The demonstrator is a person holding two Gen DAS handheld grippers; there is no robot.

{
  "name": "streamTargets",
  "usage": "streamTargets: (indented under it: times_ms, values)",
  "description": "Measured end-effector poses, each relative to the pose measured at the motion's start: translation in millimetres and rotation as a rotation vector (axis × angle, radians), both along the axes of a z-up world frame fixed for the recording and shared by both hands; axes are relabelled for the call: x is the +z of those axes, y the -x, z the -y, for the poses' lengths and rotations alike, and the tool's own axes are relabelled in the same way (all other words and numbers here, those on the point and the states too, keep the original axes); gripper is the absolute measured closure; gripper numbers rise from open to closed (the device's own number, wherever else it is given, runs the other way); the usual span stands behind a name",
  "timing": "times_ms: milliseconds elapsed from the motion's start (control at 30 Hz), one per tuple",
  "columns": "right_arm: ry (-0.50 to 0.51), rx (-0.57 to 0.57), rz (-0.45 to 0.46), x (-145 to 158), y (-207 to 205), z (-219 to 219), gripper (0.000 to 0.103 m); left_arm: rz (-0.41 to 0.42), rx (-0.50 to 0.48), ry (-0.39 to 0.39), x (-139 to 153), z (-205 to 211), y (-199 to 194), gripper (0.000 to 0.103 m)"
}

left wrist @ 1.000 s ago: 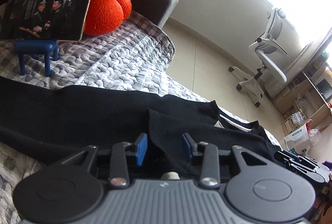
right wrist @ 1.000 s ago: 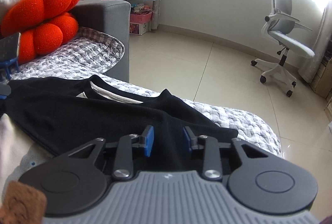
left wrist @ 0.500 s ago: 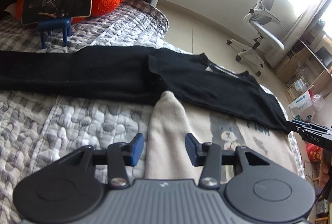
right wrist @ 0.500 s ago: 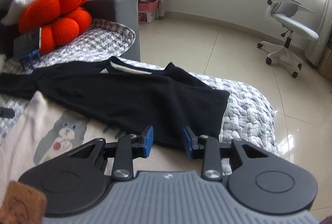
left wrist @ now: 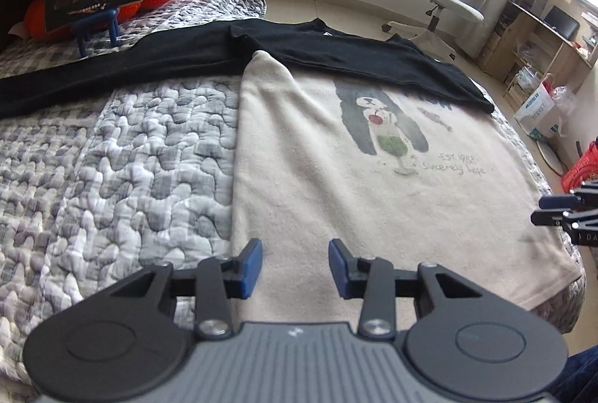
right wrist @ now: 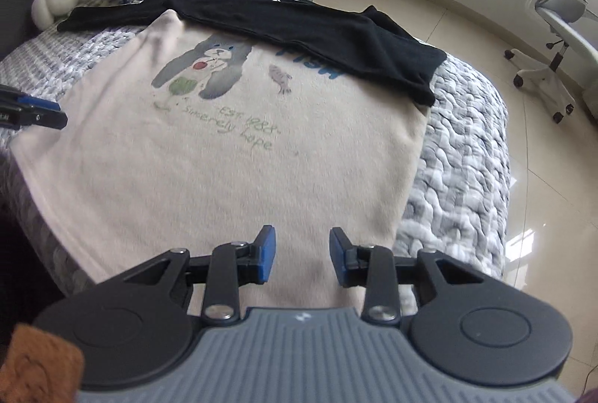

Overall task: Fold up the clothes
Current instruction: 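Open both grippers and release the folded sweatshirt, then grasp the cream hem edge with both grippers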

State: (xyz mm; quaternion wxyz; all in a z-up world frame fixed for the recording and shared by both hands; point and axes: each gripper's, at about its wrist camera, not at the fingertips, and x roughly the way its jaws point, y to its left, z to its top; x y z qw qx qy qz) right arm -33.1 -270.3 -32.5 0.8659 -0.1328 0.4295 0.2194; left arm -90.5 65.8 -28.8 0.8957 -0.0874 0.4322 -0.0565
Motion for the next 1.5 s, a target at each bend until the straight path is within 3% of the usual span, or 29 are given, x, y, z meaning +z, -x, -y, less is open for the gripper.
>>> streamTargets:
  times_ms: [233, 333, 500, 633, 700, 733, 767, 800, 867, 1000, 1167, 1333, 1500]
  values:
    - [-0.178, -0.14, -0.022, 15.7, 42.0, 51.2, 0.067, 0.016, 0.016, 0.08, 1.5, -11.0, 29.7, 0.064]
    - [-0.186, -0.156, -0.04, 12.0, 53.3, 58.0, 0.067, 0.021, 0.013, 0.097, 2.9, -11.2, 34.7, 0.064]
    - [-0.171, -0.154, -0.054, 5.7, 65.0, 61.5, 0.067, 0.013, 0.033, 0.083, 1.2, -11.5, 32.5, 0.062]
    - [-0.242, -0.205, -0.096, -2.3, 60.7, 72.6, 0.067, -0.009, 0.025, 0.04, -5.5, -5.3, 27.4, 0.064]
    - [-0.274, -0.224, -0.116, -4.8, 58.4, 76.2, 0.067, -0.003, 0.02, 0.008, -6.1, -2.1, 27.4, 0.069]
    - [-0.285, -0.229, -0.124, -5.3, 57.6, 77.0, 0.067, 0.002, 0.018, 0.008, -4.6, -2.3, 28.9, 0.077]
    - [-0.293, -0.231, -0.135, -6.1, 56.7, 77.1, 0.067, 0.008, 0.016, 0.014, -2.2, -3.4, 31.1, 0.095]
    - [-0.297, -0.233, -0.149, -7.6, 55.9, 76.9, 0.068, 0.015, 0.015, 0.021, 0.2, -4.5, 33.3, 0.102]
    - [-0.28, -0.213, -0.158, -10.6, 56.3, 70.6, 0.094, 0.027, 0.012, 0.034, 4.9, -6.6, 37.6, 0.102]
    - [-0.212, -0.151, -0.093, -1.6, 64.5, 61.0, 0.095, 0.052, 0.006, 0.061, 14.4, -10.9, 46.3, 0.103]
    - [-0.294, -0.137, -0.03, 31.1, 77.2, 83.6, 0.096, 0.083, -0.002, 0.094, 26.3, -16.2, 57.1, 0.103]
    - [-0.237, -0.099, -0.028, 30.7, 83.5, 77.3, 0.096, 0.085, -0.029, 0.074, 27.5, -9.2, 65.9, 0.103]
    - [-0.18, -0.131, -0.038, 22.6, 74.1, 72.1, 0.095, 0.073, -0.012, 0.047, 24.6, -11.1, 60.4, 0.102]
